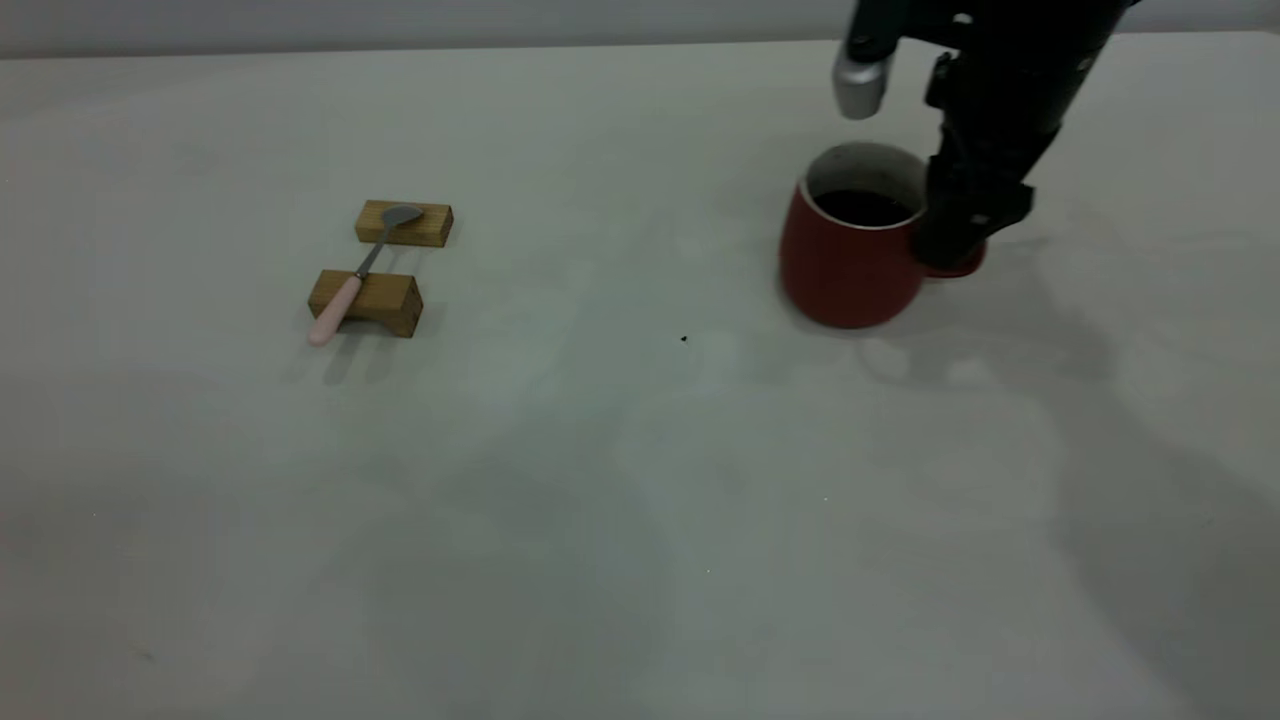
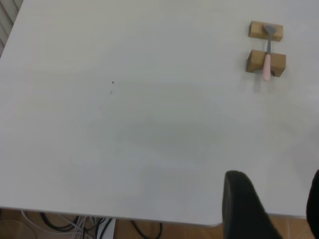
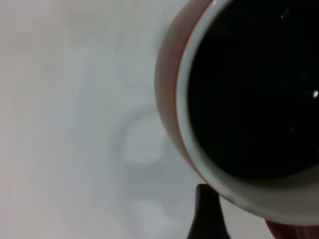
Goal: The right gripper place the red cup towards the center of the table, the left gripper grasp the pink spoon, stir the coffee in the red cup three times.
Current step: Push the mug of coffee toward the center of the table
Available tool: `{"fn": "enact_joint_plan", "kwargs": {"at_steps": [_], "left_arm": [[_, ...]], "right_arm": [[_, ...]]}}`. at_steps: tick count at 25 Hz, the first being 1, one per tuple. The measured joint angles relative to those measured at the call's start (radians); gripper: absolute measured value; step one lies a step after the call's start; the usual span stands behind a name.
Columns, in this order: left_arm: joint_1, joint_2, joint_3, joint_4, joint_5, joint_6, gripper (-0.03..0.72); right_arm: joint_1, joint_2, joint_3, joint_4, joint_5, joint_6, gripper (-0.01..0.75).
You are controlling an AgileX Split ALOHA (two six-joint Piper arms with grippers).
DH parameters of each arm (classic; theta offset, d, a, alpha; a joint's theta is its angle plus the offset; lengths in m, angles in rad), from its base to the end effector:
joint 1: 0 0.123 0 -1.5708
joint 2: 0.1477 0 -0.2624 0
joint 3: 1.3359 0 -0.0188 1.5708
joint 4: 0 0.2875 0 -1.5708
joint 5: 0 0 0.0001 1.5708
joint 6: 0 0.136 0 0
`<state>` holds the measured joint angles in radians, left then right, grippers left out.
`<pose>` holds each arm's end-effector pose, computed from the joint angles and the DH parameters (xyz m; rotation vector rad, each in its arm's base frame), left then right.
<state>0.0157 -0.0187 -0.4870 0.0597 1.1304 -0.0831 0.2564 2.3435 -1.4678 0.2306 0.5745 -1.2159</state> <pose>0.0842 0.0087 0.2635 -0.1095 2.1041 0.0318 0.4350 0.1315 -0.0405 -1.7398 2.3090 0.0481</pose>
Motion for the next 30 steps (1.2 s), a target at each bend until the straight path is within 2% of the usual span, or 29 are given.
{"fn": "enact_joint_plan", "kwargs": {"at_steps": [17,25,30], "left_arm": [[0.0,0.0,0.0,0.0,0.0,0.0,0.388],[0.0,0.0,0.0,0.0,0.0,0.0,0.388],[0.0,0.0,0.0,0.0,0.0,0.0,0.388]], "right_arm": [[0.189,0.029,0.0,0.18,-0.099,-0.001,0.593],[0.187,0.02,0.0,0.211,-0.091,0.06,0.593],[0.144,-0.096,0.0,0.085,0.065,0.292,0.593]]}}
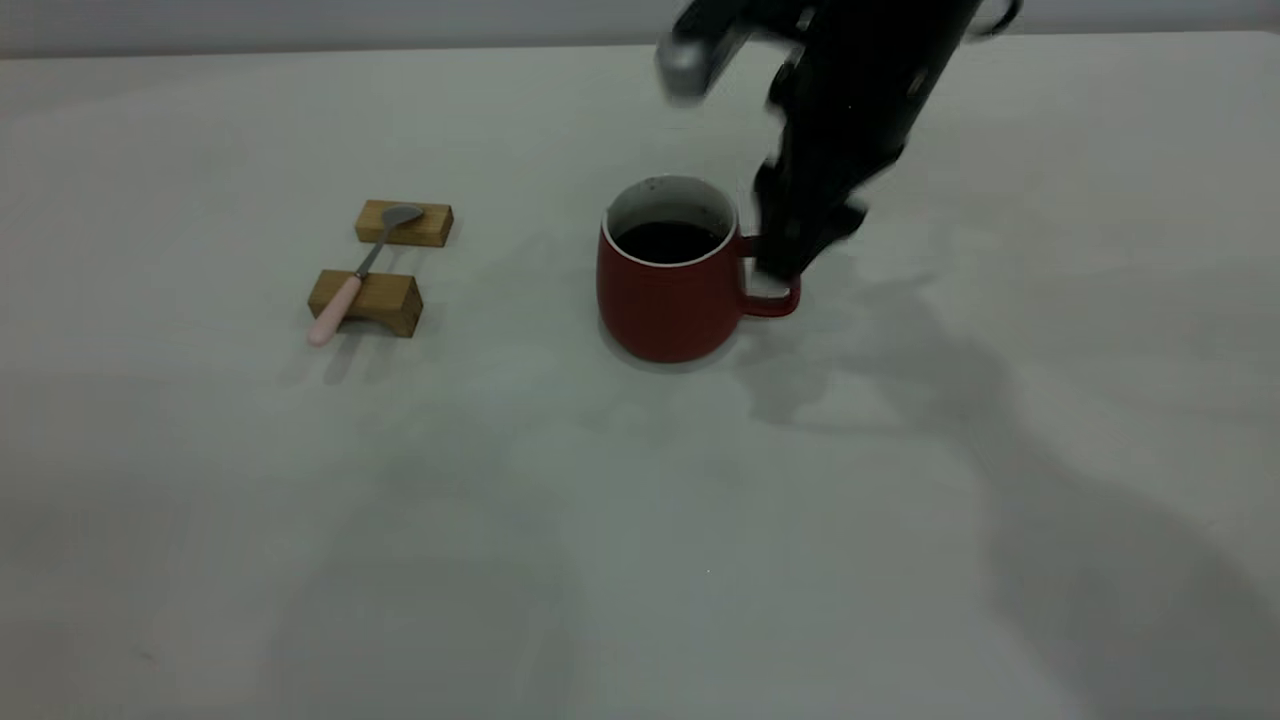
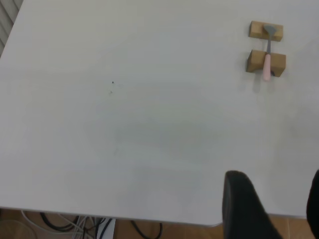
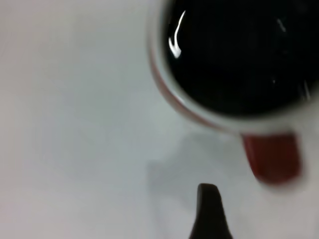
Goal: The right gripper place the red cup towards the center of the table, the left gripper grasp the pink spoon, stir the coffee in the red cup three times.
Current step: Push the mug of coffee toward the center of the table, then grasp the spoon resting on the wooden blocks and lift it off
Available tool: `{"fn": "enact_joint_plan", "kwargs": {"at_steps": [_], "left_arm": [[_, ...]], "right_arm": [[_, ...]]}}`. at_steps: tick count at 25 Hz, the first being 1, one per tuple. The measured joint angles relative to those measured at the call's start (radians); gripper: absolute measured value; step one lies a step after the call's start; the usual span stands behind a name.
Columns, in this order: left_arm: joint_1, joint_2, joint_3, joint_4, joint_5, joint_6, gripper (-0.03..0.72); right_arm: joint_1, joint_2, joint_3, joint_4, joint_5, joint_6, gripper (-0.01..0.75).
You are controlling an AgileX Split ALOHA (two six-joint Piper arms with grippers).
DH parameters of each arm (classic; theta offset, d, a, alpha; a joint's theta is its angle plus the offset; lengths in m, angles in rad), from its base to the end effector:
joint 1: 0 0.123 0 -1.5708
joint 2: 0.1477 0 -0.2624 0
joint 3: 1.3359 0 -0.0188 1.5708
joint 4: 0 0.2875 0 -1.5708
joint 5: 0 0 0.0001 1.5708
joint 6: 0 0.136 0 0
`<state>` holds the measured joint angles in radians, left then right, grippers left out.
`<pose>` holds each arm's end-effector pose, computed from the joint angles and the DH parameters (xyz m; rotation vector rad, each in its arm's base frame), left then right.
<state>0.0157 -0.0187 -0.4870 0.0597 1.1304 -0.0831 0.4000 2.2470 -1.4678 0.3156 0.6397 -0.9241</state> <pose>0.0842 0.0087 0.2635 -0.1095 2.1041 0.0318 0.4144 0.2026 0.0032 -1.4802 2.4344 0.2135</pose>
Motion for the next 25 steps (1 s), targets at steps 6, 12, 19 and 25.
{"fn": "enact_joint_plan", "kwargs": {"at_steps": [6,12,19,25], "left_arm": [[0.0,0.0,0.0,0.0,0.0,0.0,0.388],[0.0,0.0,0.0,0.0,0.0,0.0,0.388],[0.0,0.0,0.0,0.0,0.0,0.0,0.388],[0.0,0.0,0.0,0.0,0.0,0.0,0.388]], "right_arm": [[-0.084,-0.267,0.0,-0.146,0.32,0.387,0.593],[-0.138,-0.506,0.008,-0.185,0.566,0.609,0.593],[-0.139,-0.8,0.161,-0.204,0.576,0.691,0.593],[-0.139,-1.156,0.453,-0.239,0.589,0.806,0.595]]}}
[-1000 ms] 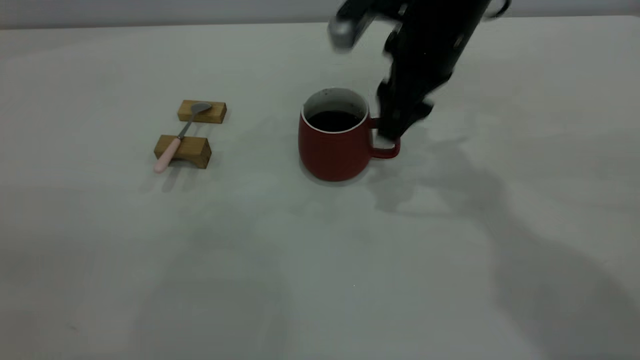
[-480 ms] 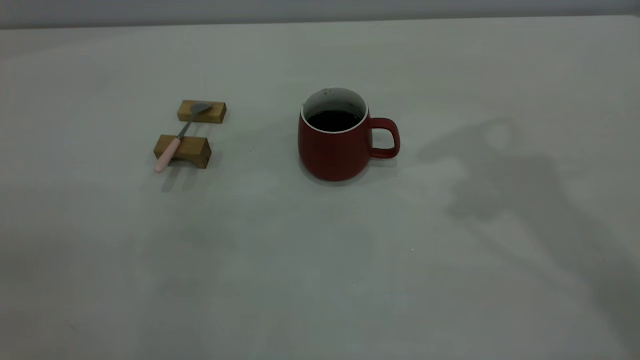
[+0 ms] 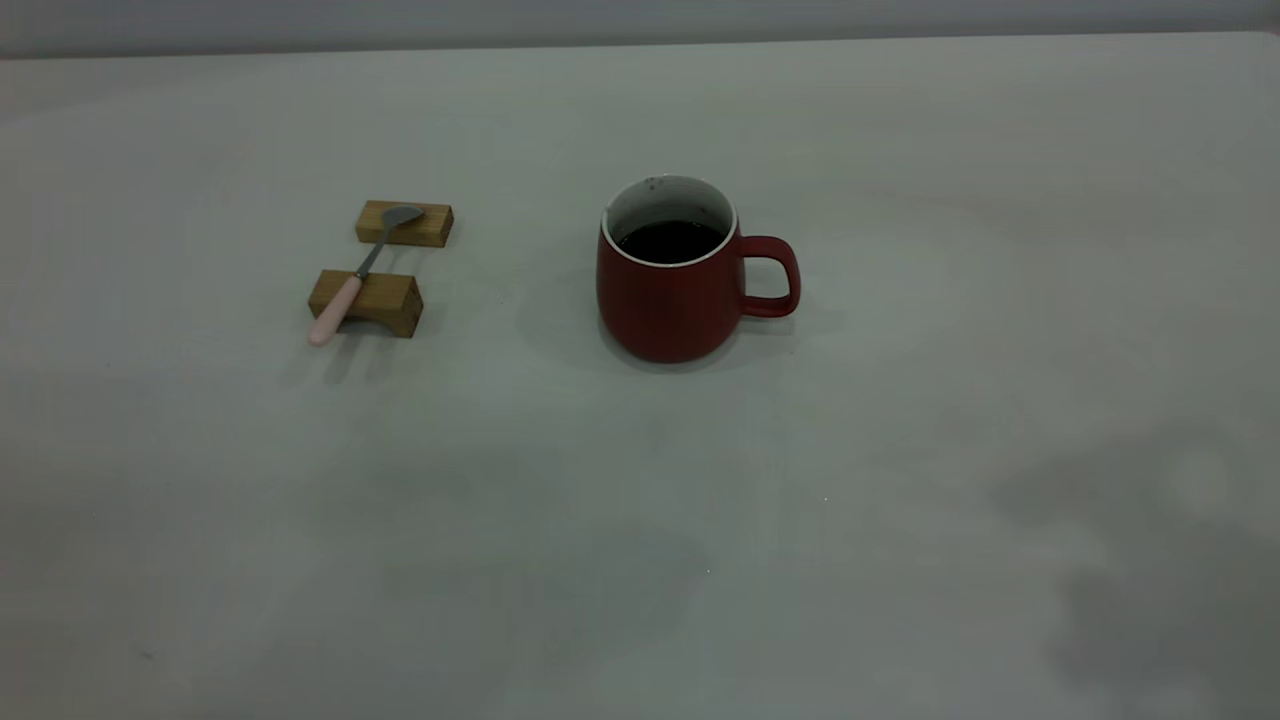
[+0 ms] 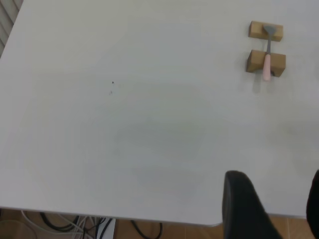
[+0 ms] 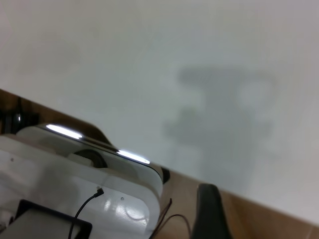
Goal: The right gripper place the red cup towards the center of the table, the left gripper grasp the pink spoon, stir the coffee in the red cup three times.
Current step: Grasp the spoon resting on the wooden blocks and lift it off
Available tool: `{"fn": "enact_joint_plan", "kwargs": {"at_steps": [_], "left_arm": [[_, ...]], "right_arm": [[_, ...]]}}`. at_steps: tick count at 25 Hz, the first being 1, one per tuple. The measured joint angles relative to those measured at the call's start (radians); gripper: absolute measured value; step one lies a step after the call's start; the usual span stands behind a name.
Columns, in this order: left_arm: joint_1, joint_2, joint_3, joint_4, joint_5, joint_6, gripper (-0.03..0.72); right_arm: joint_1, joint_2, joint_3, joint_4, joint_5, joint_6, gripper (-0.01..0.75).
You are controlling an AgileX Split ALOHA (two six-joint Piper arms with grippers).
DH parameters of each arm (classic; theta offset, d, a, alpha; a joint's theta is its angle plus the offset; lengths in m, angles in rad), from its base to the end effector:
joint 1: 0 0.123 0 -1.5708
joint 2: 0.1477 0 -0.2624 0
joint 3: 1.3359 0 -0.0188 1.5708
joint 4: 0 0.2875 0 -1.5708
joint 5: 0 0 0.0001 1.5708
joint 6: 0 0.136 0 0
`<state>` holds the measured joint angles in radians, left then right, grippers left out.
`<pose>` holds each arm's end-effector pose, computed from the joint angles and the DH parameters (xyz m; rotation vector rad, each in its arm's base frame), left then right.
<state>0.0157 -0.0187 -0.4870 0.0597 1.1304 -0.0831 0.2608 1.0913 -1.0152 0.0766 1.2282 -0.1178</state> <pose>0.0842 0.0087 0.2635 -0.1095 2.1041 0.0318 0.2379 0.0736 0.2658 -0.5076 2.7444 0.1425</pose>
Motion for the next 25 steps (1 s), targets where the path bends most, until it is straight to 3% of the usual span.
{"fn": "enact_joint_plan", "kwargs": {"at_steps": [3,12,16,25], "left_arm": [[0.0,0.0,0.0,0.0,0.0,0.0,0.388],[0.0,0.0,0.0,0.0,0.0,0.0,0.388],[0.0,0.0,0.0,0.0,0.0,0.0,0.388],[0.0,0.0,0.0,0.0,0.0,0.0,0.388]], "right_arm": [[-0.019,-0.222,0.149,-0.004,0.001,0.035,0.595],[-0.214,-0.828,0.479,-0.036,-0.071,0.087,0.595],[-0.251,-0.953,0.522,-0.059,-0.071,0.106,0.594],[-0.252,-1.058,0.527,-0.066,-0.076,0.111,0.593]]}}
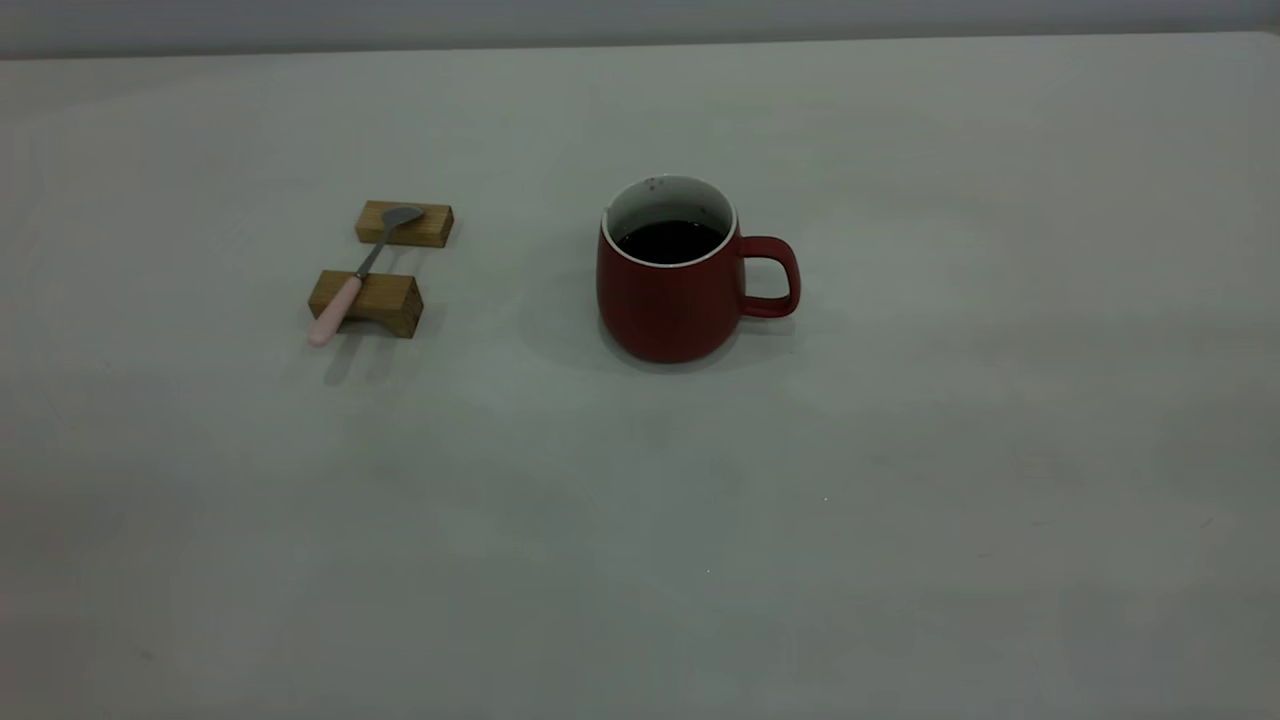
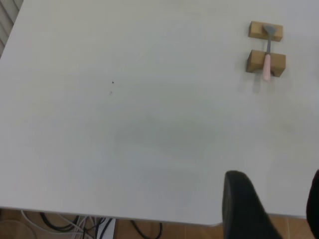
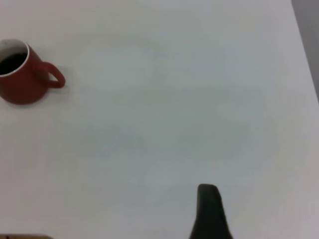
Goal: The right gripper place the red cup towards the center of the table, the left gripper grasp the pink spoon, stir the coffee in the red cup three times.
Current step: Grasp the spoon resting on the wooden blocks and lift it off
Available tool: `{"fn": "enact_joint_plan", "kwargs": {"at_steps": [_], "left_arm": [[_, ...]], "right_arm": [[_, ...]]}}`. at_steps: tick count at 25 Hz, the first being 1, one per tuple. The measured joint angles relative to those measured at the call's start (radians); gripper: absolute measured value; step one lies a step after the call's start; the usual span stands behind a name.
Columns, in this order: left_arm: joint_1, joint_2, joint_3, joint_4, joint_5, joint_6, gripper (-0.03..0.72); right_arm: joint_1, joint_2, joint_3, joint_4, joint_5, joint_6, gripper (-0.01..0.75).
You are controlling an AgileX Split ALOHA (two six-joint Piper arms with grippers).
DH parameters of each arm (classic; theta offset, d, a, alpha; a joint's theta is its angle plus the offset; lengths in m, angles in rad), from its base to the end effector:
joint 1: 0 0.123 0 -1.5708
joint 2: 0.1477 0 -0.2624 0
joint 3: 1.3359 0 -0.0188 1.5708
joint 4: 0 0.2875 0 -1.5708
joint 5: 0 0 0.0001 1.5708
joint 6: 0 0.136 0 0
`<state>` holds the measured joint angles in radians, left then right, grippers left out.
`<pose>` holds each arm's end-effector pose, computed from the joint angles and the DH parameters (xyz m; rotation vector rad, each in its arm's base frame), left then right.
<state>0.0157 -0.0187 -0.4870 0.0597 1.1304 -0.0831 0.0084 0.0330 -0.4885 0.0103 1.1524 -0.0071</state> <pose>0.0842 0.0087 0.2635 -0.1095 2.1041 0.0318 0.0898 0.0020 0.2568 -0.0177 2.1804 0.0134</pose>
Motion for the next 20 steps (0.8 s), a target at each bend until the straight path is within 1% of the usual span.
{"fn": "enact_joint_plan", "kwargs": {"at_steps": [20], "left_arm": [[0.0,0.0,0.0,0.0,0.0,0.0,0.388]], "right_arm": [[0.0,-0.013,0.0,-0.005,0.007,0.007,0.591]]}}
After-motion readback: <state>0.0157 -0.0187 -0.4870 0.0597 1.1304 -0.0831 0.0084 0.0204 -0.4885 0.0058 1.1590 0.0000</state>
